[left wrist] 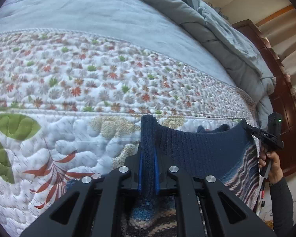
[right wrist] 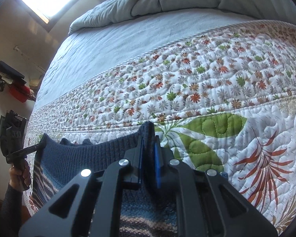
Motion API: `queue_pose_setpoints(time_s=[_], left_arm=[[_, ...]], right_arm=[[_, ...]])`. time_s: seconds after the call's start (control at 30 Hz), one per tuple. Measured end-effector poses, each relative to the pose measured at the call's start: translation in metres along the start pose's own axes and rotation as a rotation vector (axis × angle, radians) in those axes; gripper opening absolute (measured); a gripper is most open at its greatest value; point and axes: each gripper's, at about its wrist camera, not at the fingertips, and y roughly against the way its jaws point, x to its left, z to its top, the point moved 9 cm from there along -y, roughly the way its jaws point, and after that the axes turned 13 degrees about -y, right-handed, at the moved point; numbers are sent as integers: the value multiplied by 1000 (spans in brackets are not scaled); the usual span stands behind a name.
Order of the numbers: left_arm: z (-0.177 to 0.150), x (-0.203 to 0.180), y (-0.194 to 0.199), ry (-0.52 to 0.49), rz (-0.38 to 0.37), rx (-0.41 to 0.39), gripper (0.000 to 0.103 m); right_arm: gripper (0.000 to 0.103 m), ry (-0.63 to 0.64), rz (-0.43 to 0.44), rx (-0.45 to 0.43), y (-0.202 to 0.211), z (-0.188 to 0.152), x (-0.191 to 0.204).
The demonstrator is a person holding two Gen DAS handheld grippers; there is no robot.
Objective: Fold small clothes
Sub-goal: 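Lay the held hem over the collar and open both grippers, then move both open grippers back above the folded sweater rectangle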
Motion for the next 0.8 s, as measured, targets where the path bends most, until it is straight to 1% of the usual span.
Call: queue_pose_setpoints(time_s=[0.1,0.13,0.17,0.2,0.23,0.27,0.33,0.4,0.43,0.5,0.53,0.57,0.6,0.63,0.7,0.77,0.8], left_arm=[[-2,1,-2,8,14,5,9],[-2,1,-2,7,20,8,10],[-2,2,-3,5,32,20,11],[-2,2,-4,8,44,31,16],[-3,2,-5,13,60,42,24],[-3,3,-2,15,92,48,29],[1,0,10,9,132,23,59],[7,-11,37,11,127,-66,73],[7,-20,58,-4,147,-124,74],[-1,-34,84,-34,158,-184,77],[-9,-41,94,-47,166,-205,78],[-23,-51,103,-65,178,-227,78],[-35,-58,106,-83,194,-228,78],[-50,-63,106,-105,218,-224,78],[-79,-74,100,-154,285,-198,78],[-104,-74,88,-195,382,-152,78],[-113,-72,80,-197,407,-133,78]], right_arm=[[11,-10,-34,13,-10,-3,-7],[14,-16,-52,11,-12,-3,-9],[21,-21,-77,-5,-13,-1,-12],[25,-26,-89,-22,-11,0,-14],[38,-39,-107,-45,-7,2,-16],[42,-45,-116,-61,-3,3,-17],[42,-62,-91,-119,18,4,-11],[42,-20,-92,-181,40,-2,1],[42,14,-73,-207,53,-9,12],[42,89,-5,-209,72,-42,39],[42,111,17,-213,77,-56,47],[42,152,30,-198,78,-83,59],[42,176,39,-185,77,-101,66],[42,200,60,-164,70,-128,75],[42,228,57,-122,52,-161,83],[43,227,51,-80,30,-183,86],[43,211,38,-51,16,-192,84]])
